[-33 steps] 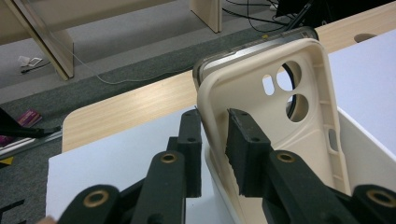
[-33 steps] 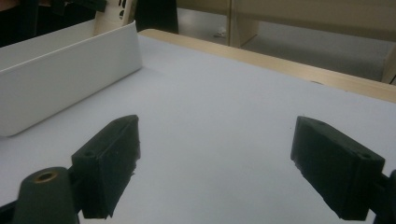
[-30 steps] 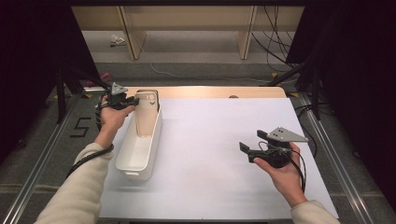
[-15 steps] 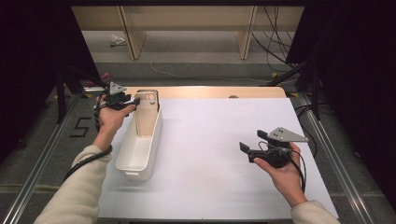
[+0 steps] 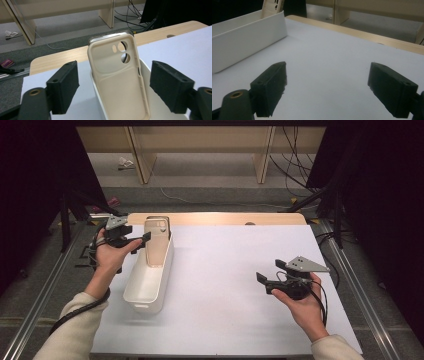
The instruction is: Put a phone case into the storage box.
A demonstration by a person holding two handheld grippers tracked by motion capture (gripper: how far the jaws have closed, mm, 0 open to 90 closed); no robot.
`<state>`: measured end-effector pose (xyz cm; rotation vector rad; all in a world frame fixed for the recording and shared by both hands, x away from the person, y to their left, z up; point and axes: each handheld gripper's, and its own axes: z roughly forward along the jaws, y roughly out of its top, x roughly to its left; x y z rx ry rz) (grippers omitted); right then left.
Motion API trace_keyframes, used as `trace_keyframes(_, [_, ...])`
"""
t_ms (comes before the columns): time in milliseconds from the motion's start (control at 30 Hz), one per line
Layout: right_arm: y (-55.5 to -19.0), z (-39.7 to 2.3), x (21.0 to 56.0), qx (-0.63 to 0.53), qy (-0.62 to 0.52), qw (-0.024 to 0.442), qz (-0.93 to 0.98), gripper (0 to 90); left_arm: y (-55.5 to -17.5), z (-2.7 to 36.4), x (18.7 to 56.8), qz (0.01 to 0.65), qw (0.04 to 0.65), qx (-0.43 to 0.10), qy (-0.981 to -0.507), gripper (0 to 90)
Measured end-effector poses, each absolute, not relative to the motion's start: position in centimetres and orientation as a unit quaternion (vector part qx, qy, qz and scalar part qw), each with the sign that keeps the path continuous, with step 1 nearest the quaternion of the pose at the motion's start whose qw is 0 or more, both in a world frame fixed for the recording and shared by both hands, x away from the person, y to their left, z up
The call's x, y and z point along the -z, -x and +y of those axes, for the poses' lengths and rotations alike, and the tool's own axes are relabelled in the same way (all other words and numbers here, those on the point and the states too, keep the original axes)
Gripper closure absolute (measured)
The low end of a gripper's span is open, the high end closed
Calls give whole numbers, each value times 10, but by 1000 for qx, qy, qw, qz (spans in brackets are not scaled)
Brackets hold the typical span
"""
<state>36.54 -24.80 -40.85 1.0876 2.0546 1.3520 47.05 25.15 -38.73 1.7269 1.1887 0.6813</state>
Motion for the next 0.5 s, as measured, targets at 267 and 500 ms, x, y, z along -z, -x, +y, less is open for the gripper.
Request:
trace_keyframes(267, [-365,-248,408,-490,-395,224,744,165,-451,249,389,472,454,-262,-709,176])
trace_keyframes(500, [-365,-248,408,-491,-394,224,744,165,-434,243,385,456,465,-244,-719,166])
